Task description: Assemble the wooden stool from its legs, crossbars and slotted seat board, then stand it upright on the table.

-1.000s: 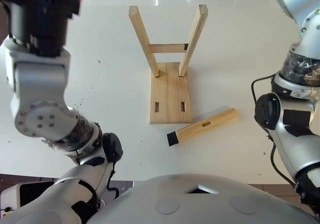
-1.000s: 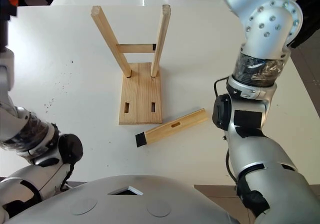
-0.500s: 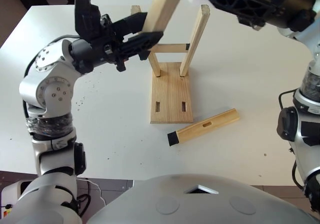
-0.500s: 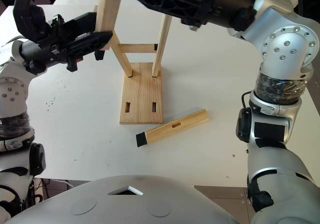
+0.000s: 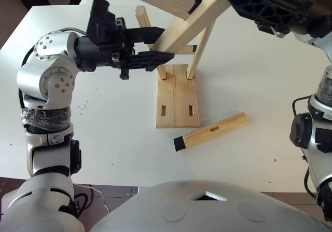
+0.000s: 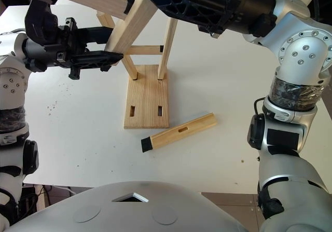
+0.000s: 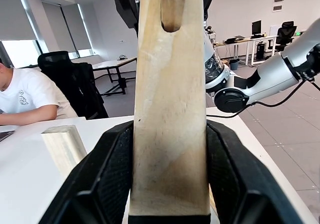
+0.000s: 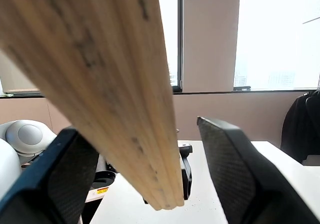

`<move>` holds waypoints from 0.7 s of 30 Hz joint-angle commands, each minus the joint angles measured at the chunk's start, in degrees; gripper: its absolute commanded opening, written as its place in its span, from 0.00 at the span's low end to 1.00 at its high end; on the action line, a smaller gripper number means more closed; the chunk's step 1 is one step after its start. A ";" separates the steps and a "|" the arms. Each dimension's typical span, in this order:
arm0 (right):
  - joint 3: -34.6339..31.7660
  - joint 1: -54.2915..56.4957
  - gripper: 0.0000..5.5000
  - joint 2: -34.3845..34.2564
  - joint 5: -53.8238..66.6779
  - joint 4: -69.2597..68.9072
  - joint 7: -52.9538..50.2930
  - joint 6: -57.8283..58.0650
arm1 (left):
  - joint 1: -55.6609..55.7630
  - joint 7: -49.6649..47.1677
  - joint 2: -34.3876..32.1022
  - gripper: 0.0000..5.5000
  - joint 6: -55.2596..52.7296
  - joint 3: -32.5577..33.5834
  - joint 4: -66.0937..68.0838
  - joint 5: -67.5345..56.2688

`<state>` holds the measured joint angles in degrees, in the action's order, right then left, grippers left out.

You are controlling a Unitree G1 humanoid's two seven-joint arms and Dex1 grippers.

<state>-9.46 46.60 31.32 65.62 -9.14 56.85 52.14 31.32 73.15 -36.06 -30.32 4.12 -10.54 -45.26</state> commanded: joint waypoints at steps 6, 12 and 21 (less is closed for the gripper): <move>-0.57 2.35 0.56 -0.82 2.67 -1.33 -2.25 1.06 | 0.52 0.36 -0.22 0.37 0.34 -0.55 -0.16 1.11; -1.23 2.64 0.41 -0.47 4.68 -1.44 -3.03 2.08 | 0.13 0.45 0.14 0.37 0.99 -0.83 0.66 1.91; -1.26 1.03 0.41 0.72 2.89 -1.35 -2.14 1.59 | 0.86 -4.05 1.90 0.37 -0.86 -0.06 0.69 1.69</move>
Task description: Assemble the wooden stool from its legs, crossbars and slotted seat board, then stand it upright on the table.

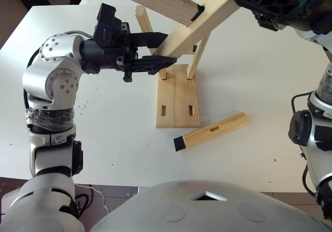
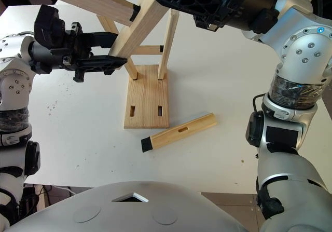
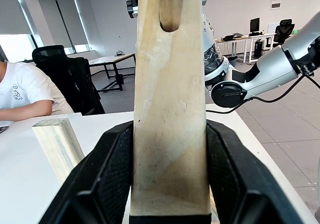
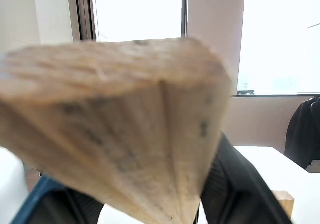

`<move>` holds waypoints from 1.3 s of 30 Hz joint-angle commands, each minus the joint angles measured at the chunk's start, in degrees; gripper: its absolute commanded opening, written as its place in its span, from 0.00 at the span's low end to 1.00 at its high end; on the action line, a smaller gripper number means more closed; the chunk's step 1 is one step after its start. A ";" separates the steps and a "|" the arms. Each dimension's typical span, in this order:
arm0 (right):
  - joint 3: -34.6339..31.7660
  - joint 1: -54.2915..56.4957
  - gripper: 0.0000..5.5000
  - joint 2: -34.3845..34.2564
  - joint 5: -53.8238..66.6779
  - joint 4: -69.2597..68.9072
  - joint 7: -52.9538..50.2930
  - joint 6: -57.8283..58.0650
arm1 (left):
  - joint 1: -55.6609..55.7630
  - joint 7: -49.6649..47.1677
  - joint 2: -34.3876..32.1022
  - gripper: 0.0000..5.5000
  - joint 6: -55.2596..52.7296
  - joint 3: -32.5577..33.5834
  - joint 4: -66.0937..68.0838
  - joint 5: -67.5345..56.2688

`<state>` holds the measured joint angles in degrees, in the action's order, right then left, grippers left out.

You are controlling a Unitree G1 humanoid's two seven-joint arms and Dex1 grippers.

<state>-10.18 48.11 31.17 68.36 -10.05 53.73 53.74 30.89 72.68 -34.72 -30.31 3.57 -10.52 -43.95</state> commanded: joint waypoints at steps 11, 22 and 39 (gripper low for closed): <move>1.21 -6.65 0.38 1.41 -10.76 -0.97 2.08 -8.51 | -2.82 -12.55 2.29 0.66 -0.89 0.64 -1.00 3.79; 0.45 -23.51 0.37 7.14 -17.83 -6.01 5.30 -12.42 | -22.07 -23.07 3.32 0.66 5.04 13.51 -0.10 6.11; 6.39 -35.07 0.37 9.60 -23.50 -18.07 5.52 -15.34 | -21.22 -58.99 22.14 0.66 7.63 27.05 -1.79 -6.67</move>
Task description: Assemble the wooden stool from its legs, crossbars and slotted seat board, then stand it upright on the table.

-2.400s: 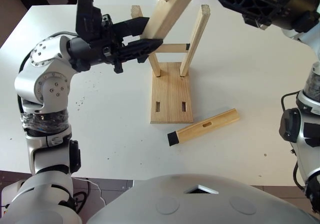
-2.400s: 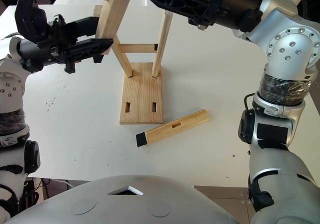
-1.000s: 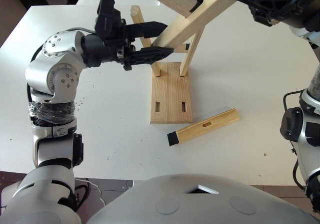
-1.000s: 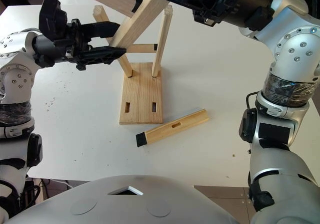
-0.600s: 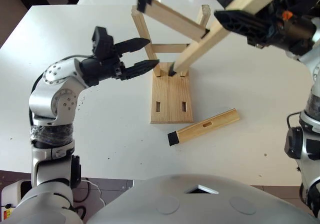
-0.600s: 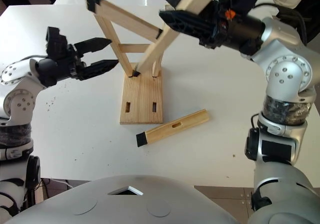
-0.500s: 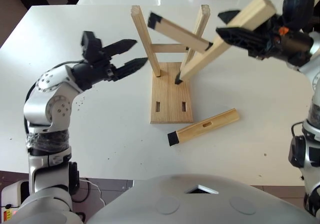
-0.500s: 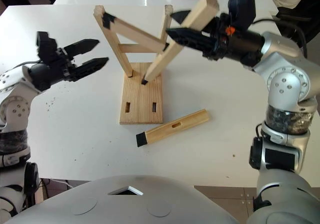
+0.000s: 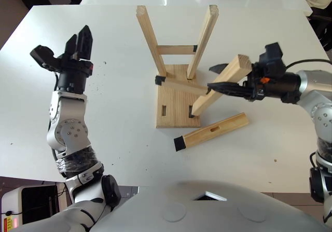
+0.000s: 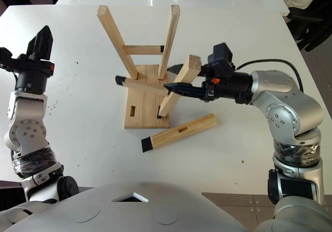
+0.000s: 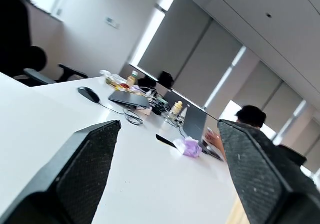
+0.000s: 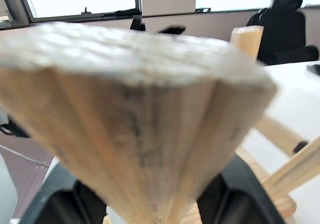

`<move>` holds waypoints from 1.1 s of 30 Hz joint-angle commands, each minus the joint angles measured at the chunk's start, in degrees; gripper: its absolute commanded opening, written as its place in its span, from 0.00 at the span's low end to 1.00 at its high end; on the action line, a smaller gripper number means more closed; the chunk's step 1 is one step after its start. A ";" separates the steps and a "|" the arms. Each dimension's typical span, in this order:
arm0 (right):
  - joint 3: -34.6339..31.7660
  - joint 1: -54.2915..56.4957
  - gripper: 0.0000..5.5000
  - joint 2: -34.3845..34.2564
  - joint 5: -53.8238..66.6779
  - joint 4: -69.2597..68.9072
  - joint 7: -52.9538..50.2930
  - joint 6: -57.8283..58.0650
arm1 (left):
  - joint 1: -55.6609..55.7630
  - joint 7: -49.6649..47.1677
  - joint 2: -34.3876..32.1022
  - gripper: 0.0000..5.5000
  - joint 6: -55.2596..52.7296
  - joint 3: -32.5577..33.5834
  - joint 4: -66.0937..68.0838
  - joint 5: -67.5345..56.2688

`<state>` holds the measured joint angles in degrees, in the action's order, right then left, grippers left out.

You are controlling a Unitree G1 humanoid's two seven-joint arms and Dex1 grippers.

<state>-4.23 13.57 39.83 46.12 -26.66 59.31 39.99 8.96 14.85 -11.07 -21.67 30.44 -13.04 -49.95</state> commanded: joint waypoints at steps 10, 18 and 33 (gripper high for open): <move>3.52 0.70 0.37 1.27 -5.88 1.88 1.41 -6.49 | 0.79 -1.41 -1.70 0.66 -0.47 -1.62 2.49 0.17; 7.68 6.26 0.37 2.26 -9.20 7.44 5.33 -9.17 | 0.74 -1.35 -0.99 0.66 0.62 -2.89 3.52 1.02; 18.93 7.35 0.37 0.87 -18.08 14.57 9.04 -12.59 | -2.55 -0.74 2.43 0.66 3.04 -8.08 1.34 4.13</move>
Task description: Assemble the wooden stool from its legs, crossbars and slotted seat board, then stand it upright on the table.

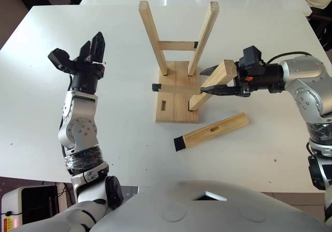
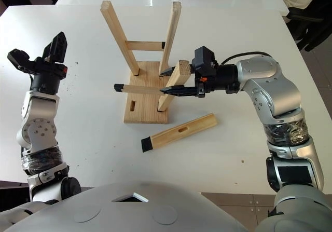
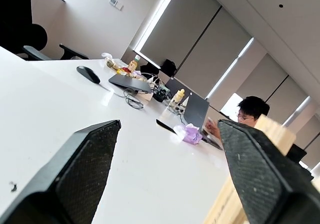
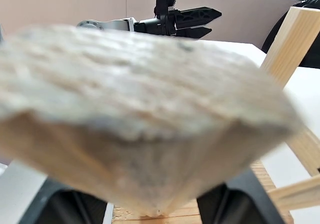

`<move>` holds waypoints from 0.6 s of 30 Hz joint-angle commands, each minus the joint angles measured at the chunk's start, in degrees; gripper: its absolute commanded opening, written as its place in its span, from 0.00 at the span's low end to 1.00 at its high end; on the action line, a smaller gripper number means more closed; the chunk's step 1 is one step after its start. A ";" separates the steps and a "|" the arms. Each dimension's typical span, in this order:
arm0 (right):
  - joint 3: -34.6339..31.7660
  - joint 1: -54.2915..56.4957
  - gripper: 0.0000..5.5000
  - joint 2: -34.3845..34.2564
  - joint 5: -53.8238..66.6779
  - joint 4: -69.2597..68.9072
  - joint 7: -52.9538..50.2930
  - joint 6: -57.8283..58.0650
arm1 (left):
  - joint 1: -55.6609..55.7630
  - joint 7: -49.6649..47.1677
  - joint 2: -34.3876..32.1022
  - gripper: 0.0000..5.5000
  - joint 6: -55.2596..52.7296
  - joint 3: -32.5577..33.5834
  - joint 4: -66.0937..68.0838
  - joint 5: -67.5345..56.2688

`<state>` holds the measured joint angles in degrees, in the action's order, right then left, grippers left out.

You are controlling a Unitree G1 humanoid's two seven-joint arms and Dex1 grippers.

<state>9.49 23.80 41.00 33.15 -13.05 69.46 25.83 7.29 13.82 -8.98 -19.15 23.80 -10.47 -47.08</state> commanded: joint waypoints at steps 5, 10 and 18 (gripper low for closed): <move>8.27 -3.22 0.37 -1.43 -6.86 2.49 -3.18 2.40 | -1.23 0.39 1.21 0.66 1.15 -2.88 -1.49 2.35; 9.51 -3.42 0.37 -1.69 -8.46 4.68 -5.67 2.69 | -1.65 0.23 1.64 0.66 2.00 -3.80 -1.58 3.06; -4.17 2.59 0.50 -5.13 3.27 1.70 -10.42 5.42 | -3.64 -0.29 1.63 0.66 3.40 -1.74 -1.25 2.96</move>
<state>8.61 24.12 35.79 33.96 -9.41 60.34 29.03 4.78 13.89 -7.17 -16.38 21.34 -11.49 -44.58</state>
